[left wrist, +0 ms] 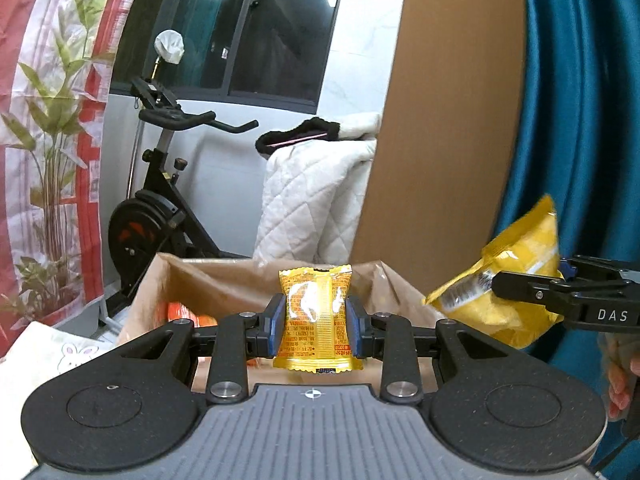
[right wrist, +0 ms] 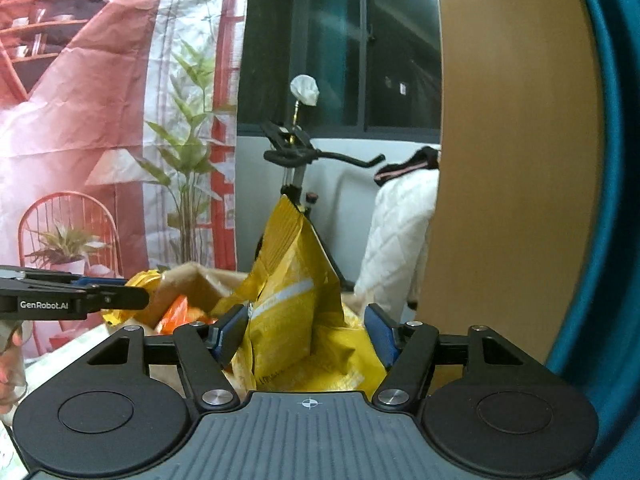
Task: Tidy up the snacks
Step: 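Lift both packets over the box and open both tools to drop them in, then withdraw both open tools back toward the table, then grasp the white cracker packet with the left tool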
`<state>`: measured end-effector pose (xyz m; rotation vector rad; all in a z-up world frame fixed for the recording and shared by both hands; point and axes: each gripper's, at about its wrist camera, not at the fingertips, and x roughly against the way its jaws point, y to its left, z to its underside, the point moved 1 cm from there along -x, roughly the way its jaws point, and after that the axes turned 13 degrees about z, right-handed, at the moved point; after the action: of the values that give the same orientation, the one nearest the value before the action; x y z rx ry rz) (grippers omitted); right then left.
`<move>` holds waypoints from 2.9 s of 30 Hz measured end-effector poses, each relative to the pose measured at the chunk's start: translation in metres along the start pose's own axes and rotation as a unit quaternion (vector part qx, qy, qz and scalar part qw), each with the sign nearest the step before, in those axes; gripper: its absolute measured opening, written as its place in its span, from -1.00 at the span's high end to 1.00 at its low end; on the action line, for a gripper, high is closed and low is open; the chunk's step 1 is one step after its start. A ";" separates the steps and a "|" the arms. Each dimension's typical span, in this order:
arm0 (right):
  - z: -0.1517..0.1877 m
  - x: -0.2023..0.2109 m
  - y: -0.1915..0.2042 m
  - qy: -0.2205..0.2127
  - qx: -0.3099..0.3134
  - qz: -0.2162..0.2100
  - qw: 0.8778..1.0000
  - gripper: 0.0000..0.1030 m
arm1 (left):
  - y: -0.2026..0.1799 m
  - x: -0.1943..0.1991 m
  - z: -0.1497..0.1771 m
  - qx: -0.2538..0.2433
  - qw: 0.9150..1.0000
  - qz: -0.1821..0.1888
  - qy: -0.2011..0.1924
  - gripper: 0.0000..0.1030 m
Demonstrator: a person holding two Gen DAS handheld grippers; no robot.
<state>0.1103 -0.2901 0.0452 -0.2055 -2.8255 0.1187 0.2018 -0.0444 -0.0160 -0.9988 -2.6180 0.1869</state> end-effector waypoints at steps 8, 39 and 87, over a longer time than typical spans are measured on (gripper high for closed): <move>-0.028 -0.051 0.019 0.003 0.004 -0.018 1.000 0.31 | 0.021 -0.017 -0.005 -0.001 1.000 -0.012 0.012 0.36; 0.023 -0.162 0.054 0.133 -0.057 0.001 0.990 0.36 | 0.064 -0.065 0.002 0.039 0.996 -0.008 0.074 -0.09; 0.196 -0.068 0.172 0.260 0.055 -0.126 0.956 -0.24 | 0.114 0.007 0.159 0.166 0.958 0.007 0.234 -0.17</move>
<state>0.1371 -0.1421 -0.1788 0.1337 -2.2858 0.1406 0.2123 0.0443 -0.1900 -0.8235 -2.0662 0.3360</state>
